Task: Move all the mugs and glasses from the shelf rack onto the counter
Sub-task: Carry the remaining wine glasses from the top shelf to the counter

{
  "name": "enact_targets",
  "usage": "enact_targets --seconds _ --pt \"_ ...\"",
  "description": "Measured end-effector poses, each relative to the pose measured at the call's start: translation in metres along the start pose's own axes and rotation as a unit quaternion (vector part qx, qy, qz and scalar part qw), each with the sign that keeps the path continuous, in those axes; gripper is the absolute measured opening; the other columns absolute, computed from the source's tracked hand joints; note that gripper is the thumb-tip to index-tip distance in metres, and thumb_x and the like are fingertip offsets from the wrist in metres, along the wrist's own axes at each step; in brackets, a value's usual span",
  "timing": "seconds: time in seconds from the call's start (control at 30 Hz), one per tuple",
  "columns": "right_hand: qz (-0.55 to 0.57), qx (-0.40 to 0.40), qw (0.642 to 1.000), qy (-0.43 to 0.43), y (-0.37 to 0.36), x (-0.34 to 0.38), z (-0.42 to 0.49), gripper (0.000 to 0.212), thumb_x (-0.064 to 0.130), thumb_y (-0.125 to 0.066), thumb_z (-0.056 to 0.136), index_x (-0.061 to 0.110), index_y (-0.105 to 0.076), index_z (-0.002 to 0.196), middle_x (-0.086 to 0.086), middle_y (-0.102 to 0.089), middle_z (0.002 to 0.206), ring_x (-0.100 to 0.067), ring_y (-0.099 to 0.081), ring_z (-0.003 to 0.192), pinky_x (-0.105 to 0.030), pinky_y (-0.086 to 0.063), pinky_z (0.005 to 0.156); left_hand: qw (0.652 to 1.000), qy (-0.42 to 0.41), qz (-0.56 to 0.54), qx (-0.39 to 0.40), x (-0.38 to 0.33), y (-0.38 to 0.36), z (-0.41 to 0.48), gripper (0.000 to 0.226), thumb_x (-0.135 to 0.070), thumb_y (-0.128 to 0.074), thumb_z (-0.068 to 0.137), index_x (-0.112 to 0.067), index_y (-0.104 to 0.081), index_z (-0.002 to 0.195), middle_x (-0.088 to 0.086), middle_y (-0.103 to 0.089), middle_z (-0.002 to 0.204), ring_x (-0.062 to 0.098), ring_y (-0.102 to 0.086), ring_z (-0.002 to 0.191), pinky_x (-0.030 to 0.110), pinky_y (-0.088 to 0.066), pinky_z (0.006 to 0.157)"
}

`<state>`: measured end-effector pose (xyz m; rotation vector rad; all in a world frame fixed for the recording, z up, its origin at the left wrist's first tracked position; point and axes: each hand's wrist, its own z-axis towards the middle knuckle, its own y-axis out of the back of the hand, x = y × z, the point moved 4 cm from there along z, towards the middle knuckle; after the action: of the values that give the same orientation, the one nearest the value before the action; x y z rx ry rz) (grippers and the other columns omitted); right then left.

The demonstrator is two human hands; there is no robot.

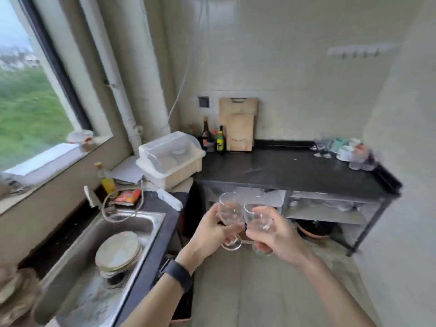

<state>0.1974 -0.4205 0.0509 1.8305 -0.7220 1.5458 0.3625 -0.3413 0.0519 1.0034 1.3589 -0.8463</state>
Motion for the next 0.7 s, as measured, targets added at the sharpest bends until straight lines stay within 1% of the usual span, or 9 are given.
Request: enact_targets --seconds 0.07,0.13,0.2,0.23,0.3,0.33,0.4,0.53,0.7 --pt "-0.004 -0.051 0.999 0.003 0.056 -0.006 0.001 0.042 0.007 -0.081 0.083 0.026 -0.062 0.115 0.006 -0.073 0.076 -0.017 -0.060 0.054 -0.024 -0.047 0.050 0.999 -0.004 0.003 0.048 -0.007 -0.052 0.036 0.042 -0.008 -0.082 0.078 -0.015 -0.061 0.114 0.001 -0.075 0.089 0.014 -0.066 0.070 0.025 -0.052 0.058" --pt "-0.015 -0.098 0.995 0.002 0.104 -0.011 0.003 0.041 0.011 -0.084 0.081 0.029 -0.064 0.113 0.003 -0.076 0.082 -0.015 -0.064 0.056 -0.027 -0.051 0.053 0.997 -0.003 0.017 0.080 -0.015 -0.097 0.067 0.044 -0.012 -0.083 0.078 -0.014 -0.060 0.115 0.006 -0.074 0.095 0.016 -0.065 0.070 0.028 -0.053 0.061" --pt "-0.006 -0.140 0.990 -0.006 0.146 -0.018 0.005 0.043 0.013 -0.084 0.081 0.027 -0.063 0.116 0.002 -0.077 0.088 -0.014 -0.065 0.058 -0.030 -0.052 0.056 0.994 -0.004 0.028 0.110 -0.022 -0.137 0.096 0.048 -0.013 -0.083 0.077 -0.012 -0.058 0.117 0.013 -0.072 0.102 0.016 -0.065 0.072 0.031 -0.054 0.064" --pt "0.005 -0.158 0.987 -0.010 0.165 -0.021 0.007 0.045 0.015 -0.084 0.080 0.027 -0.063 0.118 -0.001 -0.077 0.090 -0.016 -0.064 0.059 -0.030 -0.052 0.057 0.991 -0.006 0.034 0.128 -0.025 -0.155 0.111 0.047 -0.013 -0.083 0.077 -0.012 -0.058 0.117 0.013 -0.072 0.103 0.015 -0.065 0.070 0.031 -0.055 0.064" --pt "0.013 -0.185 0.982 -0.020 0.198 -0.026 0.013 0.047 0.019 -0.084 0.079 0.028 -0.062 0.119 -0.008 -0.076 0.085 -0.017 -0.064 0.058 -0.028 -0.051 0.056 0.987 -0.012 0.036 0.157 -0.029 -0.187 0.141 0.045 -0.014 -0.082 0.079 -0.014 -0.058 0.117 0.008 -0.071 0.098 0.011 -0.065 0.065 0.028 -0.056 0.063" --pt "0.014 -0.197 0.980 -0.024 0.214 -0.029 0.018 0.049 0.023 -0.084 0.076 0.030 -0.061 0.119 -0.006 -0.075 0.079 -0.016 -0.064 0.057 -0.026 -0.050 0.056 0.985 -0.013 0.036 0.169 -0.032 -0.200 0.156 0.044 -0.014 -0.081 0.079 -0.015 -0.058 0.116 0.005 -0.070 0.096 0.011 -0.065 0.065 0.028 -0.056 0.064" --pt "0.026 -0.218 0.975 -0.030 0.243 -0.035 0.032 0.053 0.030 -0.085 0.069 0.034 -0.062 0.117 -0.001 -0.075 0.078 -0.016 -0.062 0.057 -0.024 -0.049 0.056 0.982 -0.014 0.038 0.187 -0.035 -0.223 0.188 0.043 -0.015 -0.081 0.079 -0.016 -0.058 0.115 0.004 -0.070 0.095 0.013 -0.065 0.067 0.031 -0.055 0.066" --pt "0.049 -0.247 0.967 -0.031 0.297 -0.042 0.077 0.050 0.034 -0.085 0.065 0.042 -0.064 0.110 0.004 -0.076 0.092 -0.016 -0.061 0.057 -0.023 -0.048 0.056 0.979 -0.017 0.033 0.202 -0.035 -0.253 0.261 0.043 -0.012 -0.082 0.079 -0.013 -0.059 0.115 0.007 -0.070 0.094 0.014 -0.064 0.061 0.026 -0.053 0.059" --pt "0.025 -0.275 0.960 -0.036 0.355 -0.041 0.144 0.053 0.038 -0.085 0.068 0.038 -0.061 0.115 0.003 -0.073 0.097 -0.014 -0.066 0.061 -0.022 -0.053 0.059 0.976 -0.017 0.049 0.213 -0.036 -0.272 0.357 0.043 -0.013 -0.082 0.078 -0.017 -0.059 0.114 0.003 -0.069 0.090 0.014 -0.065 0.065 0.026 -0.053 0.060"
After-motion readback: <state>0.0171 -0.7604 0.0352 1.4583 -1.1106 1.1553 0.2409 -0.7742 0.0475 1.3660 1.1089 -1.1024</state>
